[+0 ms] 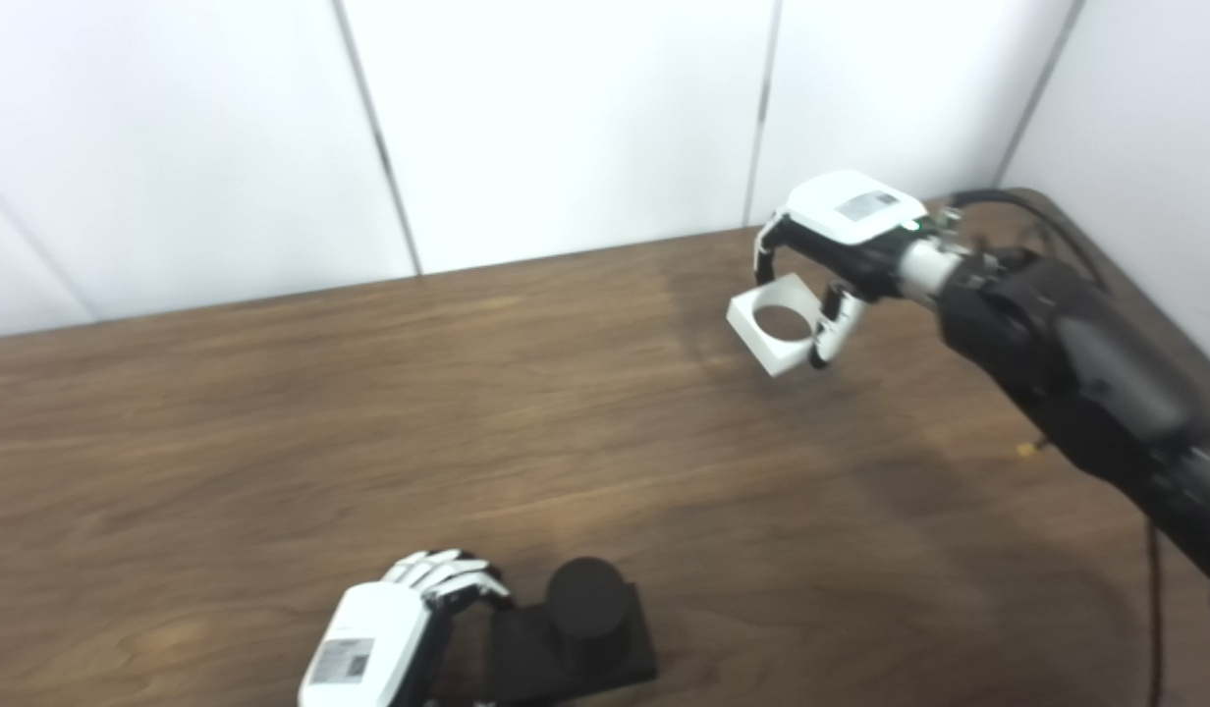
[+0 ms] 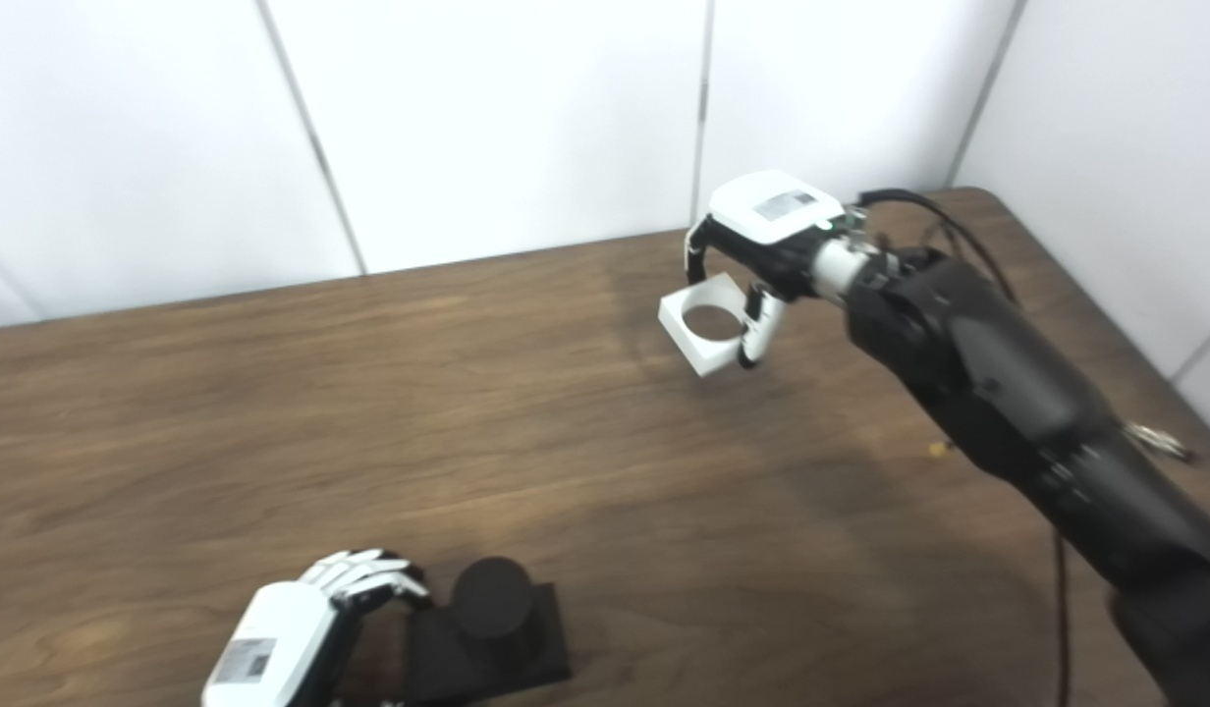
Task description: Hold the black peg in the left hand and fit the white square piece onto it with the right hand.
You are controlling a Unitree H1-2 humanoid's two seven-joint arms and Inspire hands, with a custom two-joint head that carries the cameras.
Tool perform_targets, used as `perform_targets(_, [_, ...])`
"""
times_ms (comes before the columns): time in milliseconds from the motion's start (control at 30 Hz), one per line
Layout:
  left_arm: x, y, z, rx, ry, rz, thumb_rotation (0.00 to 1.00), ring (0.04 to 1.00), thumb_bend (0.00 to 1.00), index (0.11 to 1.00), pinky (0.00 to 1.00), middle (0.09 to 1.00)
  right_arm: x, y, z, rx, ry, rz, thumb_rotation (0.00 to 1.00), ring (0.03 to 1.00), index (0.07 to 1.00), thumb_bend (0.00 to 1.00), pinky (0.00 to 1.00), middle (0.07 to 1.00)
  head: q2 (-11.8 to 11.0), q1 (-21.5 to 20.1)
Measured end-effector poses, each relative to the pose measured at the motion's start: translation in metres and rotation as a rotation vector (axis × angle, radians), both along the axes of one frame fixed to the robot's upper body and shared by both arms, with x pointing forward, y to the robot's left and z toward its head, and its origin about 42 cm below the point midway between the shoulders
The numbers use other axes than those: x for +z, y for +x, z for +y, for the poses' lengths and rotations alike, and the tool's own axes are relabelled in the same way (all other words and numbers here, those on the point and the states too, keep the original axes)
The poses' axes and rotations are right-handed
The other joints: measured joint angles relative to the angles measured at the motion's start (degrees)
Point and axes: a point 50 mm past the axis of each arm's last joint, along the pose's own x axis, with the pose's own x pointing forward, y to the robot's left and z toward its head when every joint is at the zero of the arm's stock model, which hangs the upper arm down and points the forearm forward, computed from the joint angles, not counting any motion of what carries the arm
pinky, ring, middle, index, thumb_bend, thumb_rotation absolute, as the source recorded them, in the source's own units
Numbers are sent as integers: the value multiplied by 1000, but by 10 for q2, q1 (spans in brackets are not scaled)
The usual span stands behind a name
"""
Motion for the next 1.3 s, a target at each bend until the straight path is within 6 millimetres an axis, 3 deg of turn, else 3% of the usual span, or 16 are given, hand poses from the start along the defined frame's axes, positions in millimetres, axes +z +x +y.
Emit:
perform_targets(300, [8,5,-15,0,37,13,47,800,520,487,827,736,29,-54,50,229,-19,7,131,853,485,523,890,750,38,48])
perform_targets(700, [12,8,-20,-3,52,27,46,798,520,486,828,736,45,-97,90,391,1,61,130,841,483,523,884,737,68,44])
perform_targets(1033, [13,10,-21,-8,54,22,46,791,520,486,815,731,56,-118,111,471,24,82,130,847,483,523,887,736,78,40])
perform_targets(1300, [14,10,-21,-10,55,22,46,790,520,486,814,729,51,-117,118,472,1,104,133,860,483,524,895,738,84,40])
